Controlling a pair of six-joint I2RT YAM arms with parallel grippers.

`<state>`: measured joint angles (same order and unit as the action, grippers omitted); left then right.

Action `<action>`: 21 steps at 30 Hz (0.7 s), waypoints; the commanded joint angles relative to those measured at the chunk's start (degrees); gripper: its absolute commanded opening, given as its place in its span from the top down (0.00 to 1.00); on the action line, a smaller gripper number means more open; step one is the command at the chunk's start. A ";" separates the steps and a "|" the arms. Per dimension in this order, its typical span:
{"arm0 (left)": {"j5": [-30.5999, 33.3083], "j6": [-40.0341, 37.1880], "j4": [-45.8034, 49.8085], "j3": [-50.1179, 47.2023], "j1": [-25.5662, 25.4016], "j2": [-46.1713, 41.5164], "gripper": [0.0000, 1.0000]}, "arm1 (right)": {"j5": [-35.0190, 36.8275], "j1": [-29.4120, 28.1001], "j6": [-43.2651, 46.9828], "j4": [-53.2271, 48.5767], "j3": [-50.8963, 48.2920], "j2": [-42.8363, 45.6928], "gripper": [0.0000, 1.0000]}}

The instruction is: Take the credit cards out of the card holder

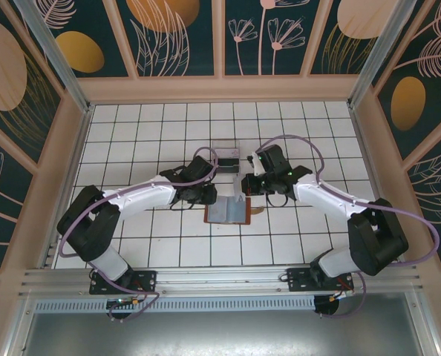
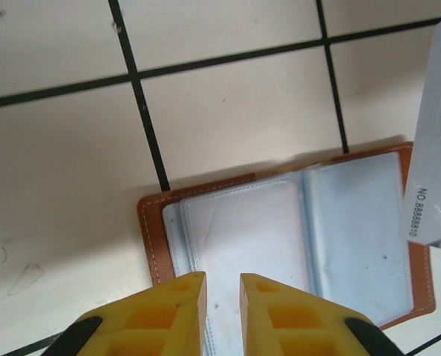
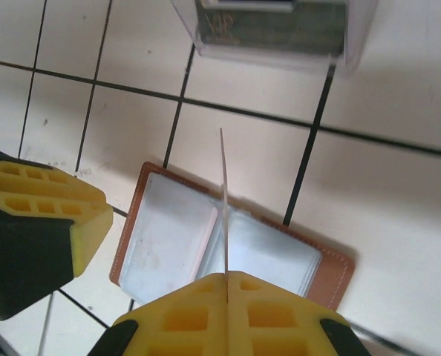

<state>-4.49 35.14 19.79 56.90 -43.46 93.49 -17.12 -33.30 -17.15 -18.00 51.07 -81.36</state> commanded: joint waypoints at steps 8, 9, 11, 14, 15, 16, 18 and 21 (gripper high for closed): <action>3.87 -0.05 0.79 -0.21 0.07 -2.26 0.78 | 2.22 0.87 32.71 -8.77 9.99 -5.27 1.00; 3.70 0.09 0.41 -0.45 0.18 -2.34 0.77 | 2.24 0.87 36.48 -10.40 11.25 -6.07 1.00; 2.76 0.15 -0.32 -0.83 0.46 -2.52 0.77 | 2.43 0.91 42.99 -13.44 13.55 -7.55 1.00; 1.87 0.24 -1.92 -3.42 1.33 -2.92 0.77 | 3.23 0.87 52.44 -17.08 16.60 -9.65 1.00; 1.52 0.20 -2.10 -3.93 1.93 -2.96 0.77 | 4.11 0.89 55.00 -17.77 17.47 -10.39 1.00; 1.27 0.20 -2.44 -4.65 2.41 -3.15 0.77 | 5.04 0.95 57.19 -18.46 18.51 -11.15 1.00; 0.56 0.41 -3.19 -5.73 3.30 -3.75 0.77 | 6.33 0.96 60.68 -19.92 20.96 -12.86 1.00; -0.89 0.73 -4.31 -7.80 4.93 -5.14 0.76 | 7.15 1.20 65.29 -21.70 24.35 -15.08 1.00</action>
<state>-3.60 35.18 17.28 50.65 -39.81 90.56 -12.14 -32.64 38.92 -35.48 72.05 -94.89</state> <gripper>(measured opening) 0.237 0.054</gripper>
